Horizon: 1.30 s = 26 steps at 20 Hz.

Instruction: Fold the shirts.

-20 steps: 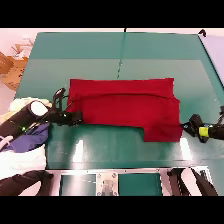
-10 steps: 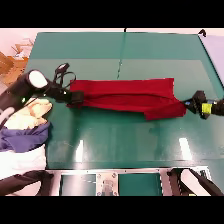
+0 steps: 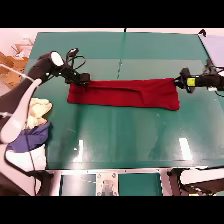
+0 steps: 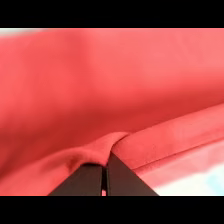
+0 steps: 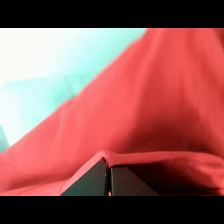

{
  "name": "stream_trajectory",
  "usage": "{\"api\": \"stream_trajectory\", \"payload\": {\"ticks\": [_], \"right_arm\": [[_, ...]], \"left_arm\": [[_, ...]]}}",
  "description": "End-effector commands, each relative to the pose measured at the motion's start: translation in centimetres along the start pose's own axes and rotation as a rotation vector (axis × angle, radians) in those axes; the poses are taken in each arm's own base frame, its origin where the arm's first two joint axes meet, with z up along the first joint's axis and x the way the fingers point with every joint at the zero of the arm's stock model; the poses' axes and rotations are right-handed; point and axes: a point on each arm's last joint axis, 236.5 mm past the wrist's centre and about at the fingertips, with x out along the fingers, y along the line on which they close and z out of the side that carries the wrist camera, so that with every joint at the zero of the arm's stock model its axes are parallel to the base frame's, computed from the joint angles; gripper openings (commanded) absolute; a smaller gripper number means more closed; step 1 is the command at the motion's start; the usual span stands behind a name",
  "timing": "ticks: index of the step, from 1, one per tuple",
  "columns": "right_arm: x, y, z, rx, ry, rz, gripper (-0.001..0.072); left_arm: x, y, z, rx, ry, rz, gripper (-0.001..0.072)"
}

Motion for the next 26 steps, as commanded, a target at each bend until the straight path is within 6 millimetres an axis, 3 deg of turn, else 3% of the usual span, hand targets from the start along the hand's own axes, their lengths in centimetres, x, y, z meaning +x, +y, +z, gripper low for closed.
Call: {"api": "stream_trajectory", "payload": {"ticks": [1,2,3,6,7,8,9,11,14,15,16,17,23,24,25,26], "right_arm": [[5.8,-1.1,2.1,-0.03,0.028,-0.009,0.005],[6.5,-1.2,2.6,-0.032,0.028,-0.009,0.0213],[6.6,-1.1,3.2,-0.042,0.023,-0.005,0.0373],[3.1,-0.9,5.0,-0.171,0.036,-0.004,0.0394],[1.6,-1.7,5.0,-0.195,0.067,-0.021,0.0432],[0.6,-2.9,4.8,-0.199,0.1,-0.046,0.0525],[-0.3,-4.4,4.3,-0.206,0.136,-0.075,0.0543],[-1.3,-7.2,3.1,-0.214,0.217,-0.121,0.0543],[-1.1,-9.6,2.4,-0.223,0.271,-0.12,0.0543],[-0.6,-10.1,2.2,-0.216,0.284,-0.12,0.0543],[0.1,-10.7,1.9,-0.221,0.301,-0.116,0.0543],[0.8,-11.2,1.5,-0.214,0.319,-0.107,0.0543],[5.5,-8.7,-1.2,-0.204,0.397,0.072,0.0536],[6.3,-8.5,-1.8,-0.208,0.414,0.072,0.0492],[6.7,-8.3,-2.3,-0.213,0.426,0.072,0.0397],[6.9,-8.0,-2.4,-0.233,0.429,0.075,0.0241]], "left_arm": [[3.6,1.6,3.3,0.017,-0.076,0.018,0.0089],[3.5,2.1,4.3,0.029,-0.114,0.04,0.0416],[2.8,2.7,5.1,0.041,-0.134,0.061,0.0663],[-2.6,7.4,6.3,0.078,-0.082,0.199,0.0653],[-4.9,9.8,6.2,0.056,-0.051,0.267,0.0652],[-6.8,11.6,5.9,0.009,-0.029,0.31,0.0653],[-8.3,13.1,5.4,-0.047,-0.013,0.323,0.0653],[-9.5,15.0,3.7,-0.142,0.035,0.326,0.0653],[-8.4,14.9,1.1,-0.199,0.123,0.268,0.0649],[-7.8,14.4,0.7,-0.203,0.138,0.247,0.0452],[-7.5,14.0,0.5,-0.205,0.144,0.224,0.0187],[-7.2,13.2,0.6,-0.191,0.143,0.185,0.0019],[-6.8,10.4,1.7,-0.195,0.107,0.065,0.0021],[-6.7,10.0,1.9,-0.196,0.104,0.051,0.0021],[-6.5,9.5,1.8,-0.186,0.107,0.05,0.002],[-6.2,8.7,1.7,-0.17,0.113,0.047,0.0021]]}}
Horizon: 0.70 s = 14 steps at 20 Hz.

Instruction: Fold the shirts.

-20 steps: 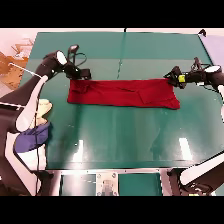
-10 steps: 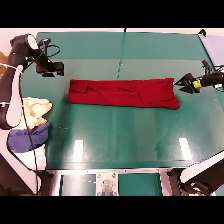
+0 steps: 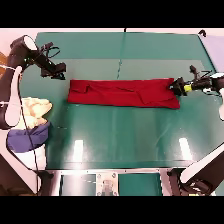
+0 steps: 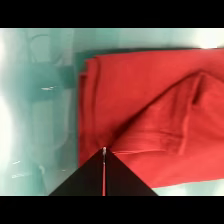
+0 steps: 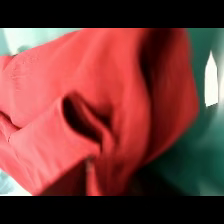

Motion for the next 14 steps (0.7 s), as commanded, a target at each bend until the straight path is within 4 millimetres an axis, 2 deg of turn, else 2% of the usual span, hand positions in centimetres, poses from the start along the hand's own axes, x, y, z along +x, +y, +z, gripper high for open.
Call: {"api": "stream_trajectory", "payload": {"ticks": [1,4,6,8,10,12,14], "right_arm": [[1.6,1.0,0.0,-0.046,0.026,0.015,0.0012],[-1.4,3.5,0.8,-0.089,0.012,0.023,0.0017],[-4.6,6.7,1.0,-0.144,-0.016,0.018,0.0017],[-7.8,10.7,0.5,-0.201,-0.046,0.012,0.0017],[-10.3,15.0,-0.9,-0.26,-0.07,0.004,0.0017],[-11.8,18.5,-3.0,-0.311,-0.061,0.001,0.0018],[-13.0,21.5,-4.5,-0.367,-0.075,0.002,0.0017]], "left_arm": [[0.6,-2.8,-0.3,0.039,0.006,-0.04,0.002],[2.0,-7.5,-0.6,0.123,-0.01,-0.062,0.002],[3.6,-12.1,-1.0,0.199,-0.035,-0.089,0.002],[6.3,-17.8,-2.0,0.285,-0.068,-0.131,0.002],[9.5,-24.6,-3.7,0.355,-0.109,-0.211,0.0021],[12.2,-31.2,-5.7,0.386,-0.166,-0.312,0.002],[14.1,-35.9,-7.3,0.39,-0.217,-0.391,0.0021]]}}
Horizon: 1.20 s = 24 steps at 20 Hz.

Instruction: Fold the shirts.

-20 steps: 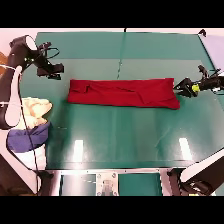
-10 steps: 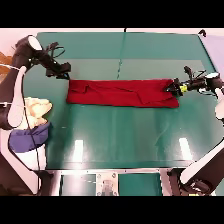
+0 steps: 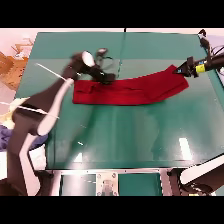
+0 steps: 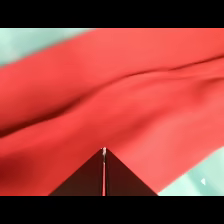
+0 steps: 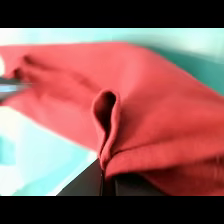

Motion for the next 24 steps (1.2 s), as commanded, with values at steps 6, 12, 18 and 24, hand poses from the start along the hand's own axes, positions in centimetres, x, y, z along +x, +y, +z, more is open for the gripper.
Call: {"api": "stream_trajectory", "payload": {"ticks": [6,12,18,24], "right_arm": [[-4.3,10.3,-1.3,-0.127,-0.057,0.068,0.0018],[-3.7,10.0,-0.9,-0.104,-0.063,0.057,0.0018],[0.9,15.8,-1.0,-0.113,-0.032,0.109,0.0018],[13.9,26.4,-2.5,-0.191,-0.044,0.125,0.0018]], "left_arm": [[10.0,-11.2,-1.6,-0.133,-0.133,-0.255,0.0021],[5.2,-8.0,-0.1,-0.049,-0.07,-0.256,0.0021],[-10.8,4.9,1.6,-0.026,0.033,-0.071,0.0021],[-20.8,13.7,1.6,-0.16,-0.009,0.001,0.0021]]}}
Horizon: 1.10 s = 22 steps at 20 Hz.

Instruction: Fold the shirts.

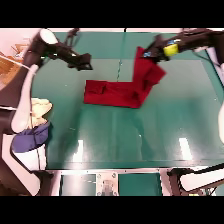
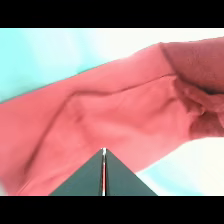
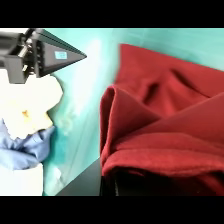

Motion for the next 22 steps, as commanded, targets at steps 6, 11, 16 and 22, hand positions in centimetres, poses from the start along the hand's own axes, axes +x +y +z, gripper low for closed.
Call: {"api": "stream_trajectory", "payload": {"ticks": [6,11,16,22], "right_arm": [[25.3,9.5,-4.6,-0.052,-0.068,0.095,0.0329],[14.7,2.5,-0.8,-0.014,-0.026,-0.051,0.0329],[1.4,-13.8,-0.7,0.214,0.007,-0.389,0.0295],[6.1,-23.9,-8.6,0.511,0.096,-0.308,0.0434]], "left_arm": [[-7.1,7.4,-1.9,-0.043,0.045,0.059,0.0021],[-7.8,10.1,-2.3,-0.029,0.058,0.148,0.0021],[-8.1,11.5,-2.7,-0.034,0.073,0.208,0.0021],[-8.1,11.7,-2.6,-0.04,0.068,0.215,0.0021]]}}
